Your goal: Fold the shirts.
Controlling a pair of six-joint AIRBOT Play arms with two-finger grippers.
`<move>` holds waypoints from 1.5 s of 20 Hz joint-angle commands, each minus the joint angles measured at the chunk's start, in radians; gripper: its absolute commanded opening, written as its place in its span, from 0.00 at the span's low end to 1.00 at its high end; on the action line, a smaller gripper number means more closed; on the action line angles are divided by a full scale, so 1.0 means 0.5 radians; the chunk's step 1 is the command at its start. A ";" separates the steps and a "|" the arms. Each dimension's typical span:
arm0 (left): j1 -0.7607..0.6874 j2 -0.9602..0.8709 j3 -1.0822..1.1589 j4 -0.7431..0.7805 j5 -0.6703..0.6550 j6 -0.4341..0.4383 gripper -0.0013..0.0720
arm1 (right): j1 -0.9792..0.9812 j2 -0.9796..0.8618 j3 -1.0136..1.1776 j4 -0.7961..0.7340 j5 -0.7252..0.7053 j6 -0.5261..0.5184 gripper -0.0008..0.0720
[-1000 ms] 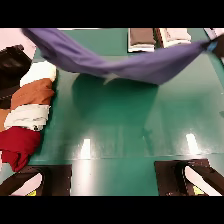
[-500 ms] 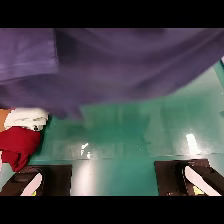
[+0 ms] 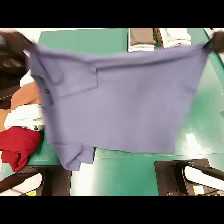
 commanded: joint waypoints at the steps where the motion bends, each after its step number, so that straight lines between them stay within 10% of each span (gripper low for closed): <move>1: 0.000 -0.509 -0.179 -0.061 0.035 -0.007 0.05 | 0.006 -0.372 -0.250 0.006 -0.086 -0.056 0.03; 10: 0.034 -0.871 -0.088 -0.057 0.209 0.163 0.05 | -0.008 -0.950 0.223 0.076 -0.127 -0.103 0.03; 24: 0.129 -0.871 -0.500 -0.063 -0.127 0.204 0.05 | 0.031 -0.562 -0.881 -0.027 -0.426 -0.136 0.04; 25: 0.129 -0.870 -0.497 -0.063 -0.138 0.203 0.06 | 0.031 -0.562 -0.879 -0.024 -0.424 -0.135 0.21; 26: 0.129 -0.867 -0.497 -0.063 -0.151 0.202 0.20 | 0.031 -0.551 -0.879 0.002 -0.425 -0.120 0.53; 27: 0.130 -0.863 -0.493 -0.062 -0.193 0.198 0.61 | 0.016 -0.530 -0.879 0.052 -0.427 -0.114 0.55; 30: 0.150 -0.777 -0.472 0.004 -0.401 0.171 0.72 | -0.056 -0.378 -0.913 0.116 -0.321 -0.139 0.54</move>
